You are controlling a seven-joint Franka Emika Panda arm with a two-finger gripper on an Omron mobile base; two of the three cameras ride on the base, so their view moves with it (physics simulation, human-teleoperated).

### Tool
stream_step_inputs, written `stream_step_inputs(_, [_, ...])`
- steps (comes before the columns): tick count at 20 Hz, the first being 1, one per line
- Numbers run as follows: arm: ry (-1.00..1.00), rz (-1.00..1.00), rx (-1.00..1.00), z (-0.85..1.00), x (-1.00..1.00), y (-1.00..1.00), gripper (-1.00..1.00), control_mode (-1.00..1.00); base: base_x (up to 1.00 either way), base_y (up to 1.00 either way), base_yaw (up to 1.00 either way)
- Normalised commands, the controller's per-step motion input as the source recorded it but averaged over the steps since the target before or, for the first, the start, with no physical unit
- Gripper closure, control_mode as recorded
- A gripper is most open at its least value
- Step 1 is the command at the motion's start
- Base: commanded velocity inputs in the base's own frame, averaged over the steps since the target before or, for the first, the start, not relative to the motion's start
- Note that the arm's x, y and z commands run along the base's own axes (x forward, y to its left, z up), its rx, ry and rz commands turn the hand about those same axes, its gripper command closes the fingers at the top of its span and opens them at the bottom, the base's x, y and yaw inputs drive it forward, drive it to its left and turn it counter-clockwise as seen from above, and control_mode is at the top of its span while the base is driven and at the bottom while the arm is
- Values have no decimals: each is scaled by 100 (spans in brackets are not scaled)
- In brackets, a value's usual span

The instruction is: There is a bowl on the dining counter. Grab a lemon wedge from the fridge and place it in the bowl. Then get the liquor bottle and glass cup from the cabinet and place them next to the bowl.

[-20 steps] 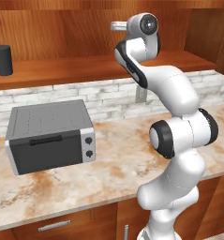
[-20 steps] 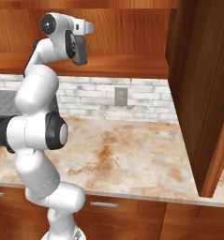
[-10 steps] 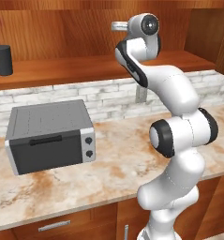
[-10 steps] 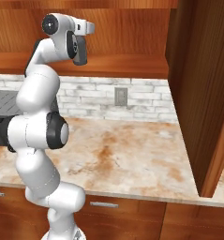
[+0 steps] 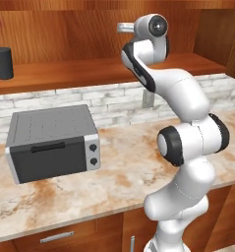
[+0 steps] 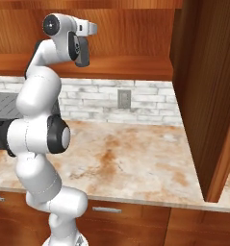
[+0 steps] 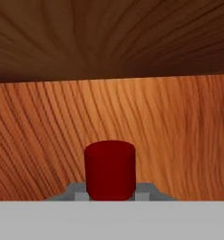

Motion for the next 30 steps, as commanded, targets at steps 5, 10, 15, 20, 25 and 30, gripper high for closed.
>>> stream_step_inputs(5, [-11,0,0,-33,-61,2,100,-100,0,0,0])
stream_step_inputs(10, [-9,1,0,-15,-98,4,100,-100,0,0,0])
stream_step_inputs(15, [1,0,0,7,-100,3,100,-100,0,0,0])
stream_step_inputs(20, [1,0,0,23,-100,0,100,-100,0,0,0])
stream_step_inputs(25, [0,0,0,21,-100,0,100,-100,0,0,0])
stream_step_inputs(30, [3,0,0,4,-100,0,100,-100,0,0,0])
